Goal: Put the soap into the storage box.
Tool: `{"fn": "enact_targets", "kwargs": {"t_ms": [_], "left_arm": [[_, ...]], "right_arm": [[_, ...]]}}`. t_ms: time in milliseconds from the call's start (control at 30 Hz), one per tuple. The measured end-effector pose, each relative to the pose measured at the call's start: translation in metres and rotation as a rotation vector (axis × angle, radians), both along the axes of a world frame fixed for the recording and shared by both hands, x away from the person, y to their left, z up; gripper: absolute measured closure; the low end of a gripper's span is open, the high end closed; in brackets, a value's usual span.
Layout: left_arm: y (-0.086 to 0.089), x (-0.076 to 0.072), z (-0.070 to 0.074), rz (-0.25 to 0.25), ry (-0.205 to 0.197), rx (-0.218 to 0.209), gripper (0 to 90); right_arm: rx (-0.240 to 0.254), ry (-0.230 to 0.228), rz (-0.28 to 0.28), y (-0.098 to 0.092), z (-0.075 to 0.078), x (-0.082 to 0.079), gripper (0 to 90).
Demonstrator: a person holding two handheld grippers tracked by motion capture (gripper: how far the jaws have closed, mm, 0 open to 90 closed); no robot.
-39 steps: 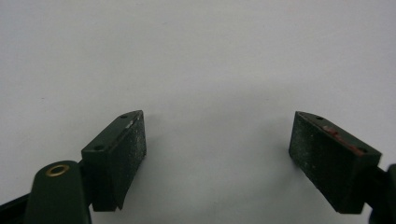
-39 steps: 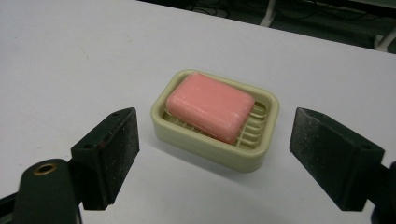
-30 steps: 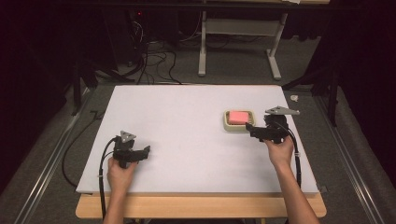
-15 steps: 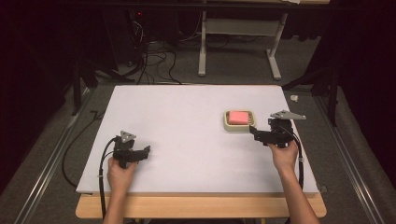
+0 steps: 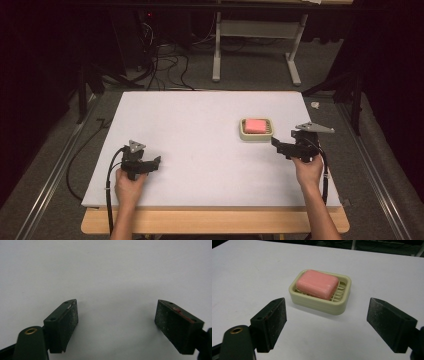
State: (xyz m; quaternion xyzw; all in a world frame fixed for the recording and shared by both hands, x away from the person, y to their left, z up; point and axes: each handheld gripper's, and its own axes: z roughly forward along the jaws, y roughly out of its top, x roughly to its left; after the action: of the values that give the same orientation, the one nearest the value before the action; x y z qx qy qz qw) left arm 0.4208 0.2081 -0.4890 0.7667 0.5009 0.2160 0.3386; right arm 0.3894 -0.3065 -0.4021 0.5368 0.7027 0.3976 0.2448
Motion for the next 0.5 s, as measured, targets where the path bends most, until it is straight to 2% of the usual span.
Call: {"fn": "enact_targets", "kwargs": {"t_ms": [500], "left_arm": [[0.0,0.0,0.0,0.001,-0.004,-0.001,19.5]], "right_arm": [[0.011,0.011,0.007,-0.001,-0.013,-0.007,17.0]]}}
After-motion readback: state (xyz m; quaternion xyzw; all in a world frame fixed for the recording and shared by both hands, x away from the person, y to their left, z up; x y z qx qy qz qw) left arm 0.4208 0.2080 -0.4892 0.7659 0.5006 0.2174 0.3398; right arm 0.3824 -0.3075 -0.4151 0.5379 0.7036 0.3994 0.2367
